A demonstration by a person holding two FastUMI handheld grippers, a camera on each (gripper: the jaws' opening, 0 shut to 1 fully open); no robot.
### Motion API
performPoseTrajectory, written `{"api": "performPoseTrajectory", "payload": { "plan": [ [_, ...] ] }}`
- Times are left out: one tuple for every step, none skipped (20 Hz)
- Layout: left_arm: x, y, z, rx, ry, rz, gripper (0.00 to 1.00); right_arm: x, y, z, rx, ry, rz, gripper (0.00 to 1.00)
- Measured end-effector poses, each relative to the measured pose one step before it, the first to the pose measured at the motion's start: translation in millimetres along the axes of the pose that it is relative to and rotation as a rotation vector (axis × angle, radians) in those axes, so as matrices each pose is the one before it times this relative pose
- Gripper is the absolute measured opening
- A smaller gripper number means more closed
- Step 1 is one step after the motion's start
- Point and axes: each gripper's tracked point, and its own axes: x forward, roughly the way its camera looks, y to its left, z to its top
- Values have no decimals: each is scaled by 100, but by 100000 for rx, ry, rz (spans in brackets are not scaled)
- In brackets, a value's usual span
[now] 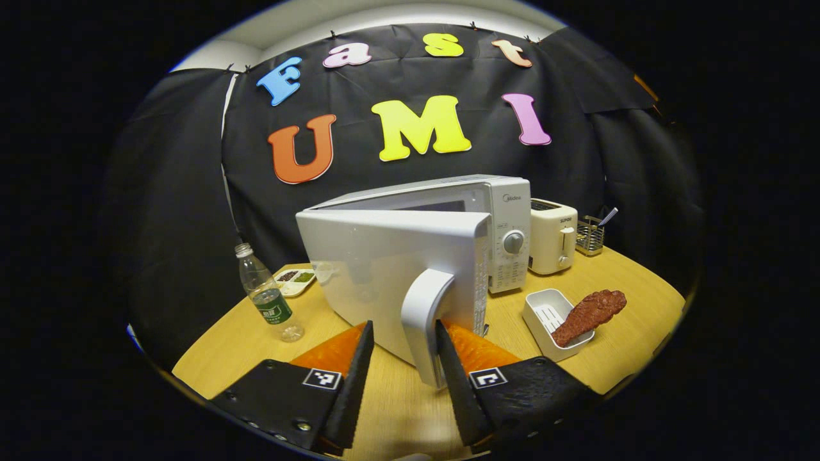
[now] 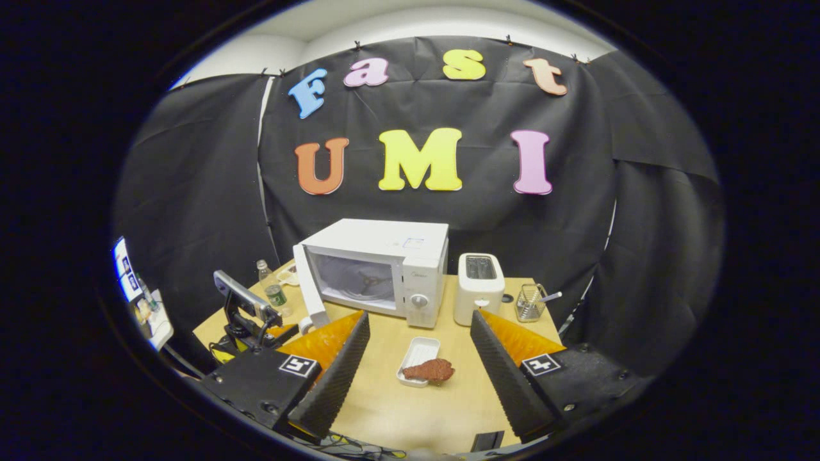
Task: Open the microwave oven with the left hand, put the food in, and close the microwave oven.
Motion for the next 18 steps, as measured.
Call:
{"api": "performPoseTrajectory", "payload": {
  "plan": [
    [-62,602,86,-779,-34,1616,59,-84,95,46,273,-351,262,100],
    [-109,244,240,-836,-354,455,81,-60,148,-20,55,39,256,100],
    [-127,309,170,-768,-79,260,86,-13,239,-87,80,5,591,91],
    [-161,164,-142,-344,459,93,93,10,305,-123,-68,130,675,91],
    [-362,395,51,354,-127,835,93,10,312,-15,-172,89,650,91],
    [-345,328,177,491,-541,437,94,-5,387,-218,63,163,654,91],
    [-315,400,25,773,-222,339,94,93,474,-63,308,-142,1060,91],
    [-385,507,32,490,-269,238,94,64,403,-128,242,39,491,91],
    [-337,446,65,174,-227,90,94,177,430,-171,70,362,856,92],
    [-341,485,-188,-110,515,275,94,99,497,-357,265,101,664,91],
    [-339,689,-100,-260,318,681,94,65,492,-137,219,310,739,91],
    [-300,713,-148,-791,569,504,94,86,455,-158,234,242,636,100],
    [-350,699,-232,-358,759,709,94,117,447,-68,247,133,617,100],
    [-356,654,-139,216,203,747,94,81,401,-143,193,62,491,100],
    [-304,783,-115,576,284,886,94,125,365,-79,96,212,285,91],
    [-365,834,-247,424,250,937,94,86,377,-241,172,140,343,100],
    [-186,906,-190,52,223,658,94,96,369,-163,210,283,207,100],
    [-323,811,-348,-73,624,806,94,25,306,-226,218,155,246,91]
  ]
}}
